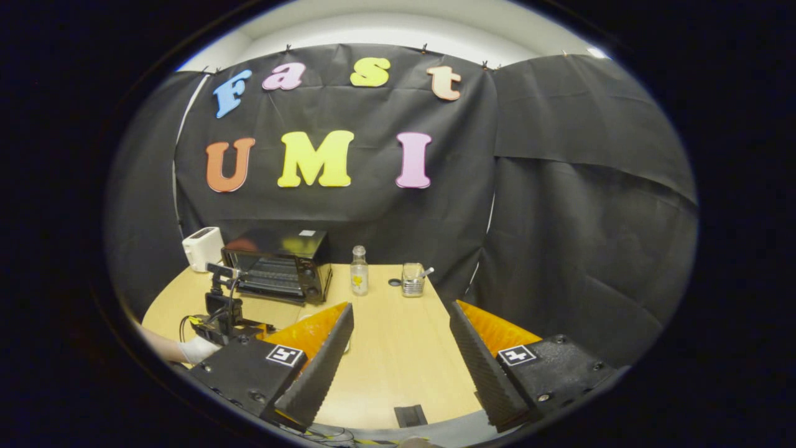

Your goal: Open the electric oven with the left hand, put the food in, and close the electric oven.

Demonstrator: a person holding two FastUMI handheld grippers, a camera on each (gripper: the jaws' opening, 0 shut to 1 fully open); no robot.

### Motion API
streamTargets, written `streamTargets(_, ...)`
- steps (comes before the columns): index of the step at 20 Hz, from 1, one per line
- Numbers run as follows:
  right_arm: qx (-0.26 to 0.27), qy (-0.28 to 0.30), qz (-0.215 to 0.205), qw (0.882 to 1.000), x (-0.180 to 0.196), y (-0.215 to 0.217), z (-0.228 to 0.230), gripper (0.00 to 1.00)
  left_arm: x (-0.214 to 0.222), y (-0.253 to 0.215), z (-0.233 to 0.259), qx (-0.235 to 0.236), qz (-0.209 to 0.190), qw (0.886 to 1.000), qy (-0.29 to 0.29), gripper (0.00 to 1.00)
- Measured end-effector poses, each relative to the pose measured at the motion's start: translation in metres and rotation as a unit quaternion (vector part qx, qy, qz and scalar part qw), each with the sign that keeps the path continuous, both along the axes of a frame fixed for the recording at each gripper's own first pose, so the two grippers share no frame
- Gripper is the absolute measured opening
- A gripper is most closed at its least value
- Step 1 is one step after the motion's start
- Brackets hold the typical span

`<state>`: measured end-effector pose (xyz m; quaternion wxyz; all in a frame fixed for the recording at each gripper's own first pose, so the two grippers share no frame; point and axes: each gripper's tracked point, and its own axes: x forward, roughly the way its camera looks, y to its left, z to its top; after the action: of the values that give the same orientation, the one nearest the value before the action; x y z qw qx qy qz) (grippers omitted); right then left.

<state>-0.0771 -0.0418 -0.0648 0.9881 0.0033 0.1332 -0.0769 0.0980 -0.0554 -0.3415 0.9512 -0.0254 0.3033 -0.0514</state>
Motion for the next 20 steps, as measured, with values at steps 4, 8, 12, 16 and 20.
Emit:
streamTargets(4, 0.005, 0.004, -0.001, 1.000, -0.003, -0.002, -0.004, 0.99, 0.002, 0.001, 0.009, -0.018, 0.003, 1.000, -0.020, 0.96)
streamTargets(8, 0.044, 0.015, 0.006, 0.999, 0.009, 0.000, -0.018, 0.96, -0.009, 0.019, 0.043, -0.016, 0.010, 0.998, -0.057, 0.95)
streamTargets(12, 0.060, 0.040, 0.041, 0.997, 0.036, 0.012, -0.045, 0.99, -0.038, 0.043, 0.094, -0.016, 0.021, 0.995, -0.099, 0.95)
streamTargets(16, 0.057, 0.075, 0.084, 0.992, 0.077, 0.029, -0.083, 0.95, -0.073, 0.068, 0.151, -0.003, 0.033, 0.989, -0.146, 0.95)
streamTargets(20, 0.079, 0.119, 0.125, 0.982, 0.121, 0.048, -0.130, 0.92, -0.104, 0.082, 0.210, 0.006, 0.057, 0.981, -0.185, 0.95)
